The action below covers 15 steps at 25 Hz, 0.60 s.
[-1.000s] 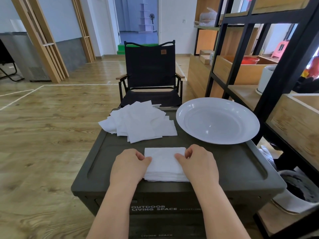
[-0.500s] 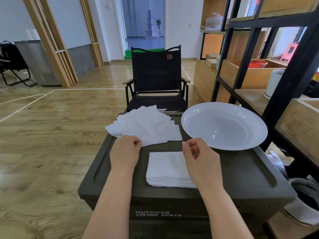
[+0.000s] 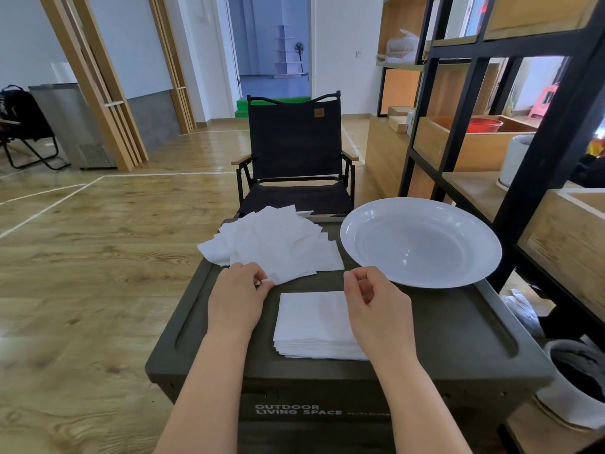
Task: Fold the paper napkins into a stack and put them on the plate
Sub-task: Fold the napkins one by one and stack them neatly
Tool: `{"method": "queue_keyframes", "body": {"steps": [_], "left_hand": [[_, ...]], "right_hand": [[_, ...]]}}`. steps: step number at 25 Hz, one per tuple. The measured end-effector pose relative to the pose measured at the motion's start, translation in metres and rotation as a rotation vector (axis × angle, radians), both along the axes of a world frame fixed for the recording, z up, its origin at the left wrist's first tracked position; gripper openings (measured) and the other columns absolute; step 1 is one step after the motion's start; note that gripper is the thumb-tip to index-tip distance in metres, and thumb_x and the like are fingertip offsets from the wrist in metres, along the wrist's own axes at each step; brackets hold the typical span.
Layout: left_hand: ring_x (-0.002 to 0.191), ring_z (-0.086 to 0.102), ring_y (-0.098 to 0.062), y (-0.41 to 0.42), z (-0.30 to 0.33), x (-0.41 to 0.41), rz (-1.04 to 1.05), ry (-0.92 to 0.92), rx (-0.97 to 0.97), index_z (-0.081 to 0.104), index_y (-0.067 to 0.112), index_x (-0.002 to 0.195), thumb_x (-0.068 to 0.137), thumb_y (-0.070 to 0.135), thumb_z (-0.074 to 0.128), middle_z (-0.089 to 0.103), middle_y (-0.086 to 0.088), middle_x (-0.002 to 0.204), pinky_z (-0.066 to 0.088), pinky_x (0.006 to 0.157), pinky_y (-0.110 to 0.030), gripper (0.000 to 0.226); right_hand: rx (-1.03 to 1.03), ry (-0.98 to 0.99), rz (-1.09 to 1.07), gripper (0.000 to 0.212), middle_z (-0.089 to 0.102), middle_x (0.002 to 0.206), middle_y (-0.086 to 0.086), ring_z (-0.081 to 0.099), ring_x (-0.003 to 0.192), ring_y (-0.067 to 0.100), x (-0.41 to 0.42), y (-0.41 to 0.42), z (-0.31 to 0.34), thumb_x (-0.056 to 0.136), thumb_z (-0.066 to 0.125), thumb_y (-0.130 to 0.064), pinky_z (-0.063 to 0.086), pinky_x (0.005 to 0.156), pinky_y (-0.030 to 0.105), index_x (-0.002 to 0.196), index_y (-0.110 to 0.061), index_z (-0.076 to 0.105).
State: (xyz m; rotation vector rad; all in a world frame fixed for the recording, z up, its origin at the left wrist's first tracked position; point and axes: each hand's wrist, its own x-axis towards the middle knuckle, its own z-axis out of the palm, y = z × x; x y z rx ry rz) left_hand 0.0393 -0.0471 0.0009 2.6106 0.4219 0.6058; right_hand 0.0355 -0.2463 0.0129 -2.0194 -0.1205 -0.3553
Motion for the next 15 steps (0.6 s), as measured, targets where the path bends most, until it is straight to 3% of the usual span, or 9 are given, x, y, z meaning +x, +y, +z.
{"method": "queue_keyframes", "body": {"steps": [3,5,7,9,11,12,14,15], "left_hand": [[0.083,0.052,-0.013,-0.004,0.019,-0.014,0.003,-0.103,0.026,0.068,0.018,0.088,0.088,0.032,0.065,0.063,0.002,0.087,0.035,0.067,-0.022,0.014],[0.084,0.048,-0.009,-0.006,0.040,-0.030,-0.095,-0.156,0.070,0.065,0.025,0.082,0.086,0.035,0.066,0.062,0.010,0.087,0.033,0.065,-0.021,0.011],[0.083,0.048,-0.003,-0.012,0.060,-0.047,-0.277,-0.119,0.135,0.058,0.037,0.076,0.082,0.046,0.063,0.058,0.020,0.081,0.033,0.062,-0.017,0.012],[0.090,0.050,0.003,-0.023,0.076,-0.058,-0.434,-0.099,0.074,0.056,0.043,0.079,0.079,0.056,0.057,0.058,0.024,0.081,0.034,0.065,-0.014,0.014],[0.099,0.050,0.008,-0.032,0.081,-0.060,-0.454,-0.134,-0.107,0.054,0.049,0.096,0.072,0.062,0.062,0.059,0.028,0.094,0.036,0.071,-0.014,0.029],[0.102,0.050,0.009,-0.035,0.080,-0.059,-0.401,-0.158,-0.194,0.051,0.051,0.105,0.066,0.063,0.065,0.057,0.030,0.099,0.037,0.072,-0.013,0.043],[0.101,0.051,0.010,-0.041,0.074,-0.055,-0.268,-0.114,-0.363,0.048,0.050,0.113,0.062,0.061,0.070,0.056,0.030,0.106,0.040,0.074,-0.012,0.057],[0.098,0.055,0.008,-0.043,0.069,-0.052,-0.257,-0.050,-0.490,0.053,0.045,0.112,0.066,0.058,0.072,0.060,0.028,0.107,0.045,0.075,-0.016,0.051]], "right_hand": [[-0.037,-0.011,0.031,0.006,0.064,0.085,-0.018,0.060,0.077,0.002,0.000,-0.002,0.002,0.088,0.060,-0.036,0.043,0.066,0.008,0.094,-0.034,0.058],[-0.157,-0.063,0.132,0.030,0.058,0.112,-0.021,0.052,0.103,-0.001,-0.003,0.000,0.007,0.084,0.066,-0.037,0.043,0.088,0.016,0.110,-0.042,0.052],[-0.325,-0.205,0.203,0.052,0.045,0.132,-0.021,0.034,0.124,0.003,-0.008,0.007,0.013,0.079,0.071,-0.039,0.029,0.102,0.027,0.123,-0.047,0.045],[-0.387,-0.392,0.202,0.038,0.057,0.123,-0.014,0.043,0.119,0.009,-0.011,0.014,0.014,0.078,0.071,-0.037,0.030,0.100,0.033,0.114,-0.040,0.058],[-0.254,-0.358,0.161,0.005,0.068,0.090,-0.014,0.059,0.091,0.004,-0.013,0.013,0.019,0.083,0.066,-0.034,0.040,0.086,0.029,0.087,-0.031,0.067],[-0.091,-0.224,0.136,0.008,0.068,0.078,-0.015,0.062,0.079,0.002,-0.012,0.011,0.021,0.084,0.063,-0.037,0.044,0.076,0.024,0.079,-0.032,0.066],[0.316,0.076,0.123,0.007,0.068,0.075,-0.017,0.064,0.077,-0.003,-0.010,0.006,0.026,0.082,0.065,-0.041,0.047,0.061,0.014,0.079,-0.035,0.065],[0.461,0.167,0.138,0.006,0.070,0.078,-0.017,0.066,0.079,-0.002,-0.010,0.004,0.027,0.081,0.067,-0.040,0.051,0.059,0.013,0.084,-0.035,0.065]]}}
